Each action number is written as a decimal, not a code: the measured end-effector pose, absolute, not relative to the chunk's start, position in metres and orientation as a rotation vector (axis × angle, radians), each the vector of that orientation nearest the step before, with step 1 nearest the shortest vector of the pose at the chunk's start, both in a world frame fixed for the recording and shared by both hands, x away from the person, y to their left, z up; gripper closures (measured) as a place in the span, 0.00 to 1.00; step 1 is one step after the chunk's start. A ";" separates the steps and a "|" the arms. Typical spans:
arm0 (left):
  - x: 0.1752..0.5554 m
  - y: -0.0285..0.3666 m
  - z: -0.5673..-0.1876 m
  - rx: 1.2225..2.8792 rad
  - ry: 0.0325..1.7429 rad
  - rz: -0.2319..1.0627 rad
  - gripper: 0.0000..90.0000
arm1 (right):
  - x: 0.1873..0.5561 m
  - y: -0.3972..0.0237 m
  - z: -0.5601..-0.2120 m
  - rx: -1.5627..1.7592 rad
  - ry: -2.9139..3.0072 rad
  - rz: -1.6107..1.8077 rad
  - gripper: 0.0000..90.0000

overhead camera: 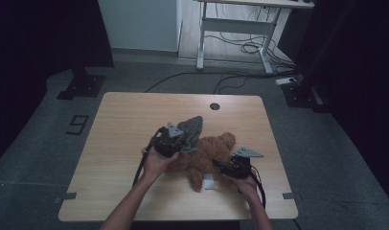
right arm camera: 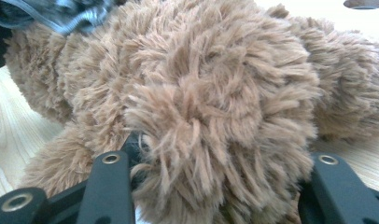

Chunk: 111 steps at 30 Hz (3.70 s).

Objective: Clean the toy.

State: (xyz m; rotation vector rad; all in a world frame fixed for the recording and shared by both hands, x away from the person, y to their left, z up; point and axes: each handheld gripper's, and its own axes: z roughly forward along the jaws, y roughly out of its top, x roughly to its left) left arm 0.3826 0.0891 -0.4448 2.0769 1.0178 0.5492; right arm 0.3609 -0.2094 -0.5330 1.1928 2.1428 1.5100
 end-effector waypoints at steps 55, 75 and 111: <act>0.406 0.099 -0.449 2.108 1.080 0.594 0.86 | 0.359 -0.207 -0.534 1.199 2.120 1.503 0.53; 0.365 0.165 -0.477 1.993 1.126 0.390 0.85 | 0.368 -0.202 -0.532 1.223 2.114 1.503 0.54; 0.412 0.111 -0.474 1.976 1.058 0.396 0.87 | 0.383 -0.196 -0.529 1.083 2.146 1.441 0.41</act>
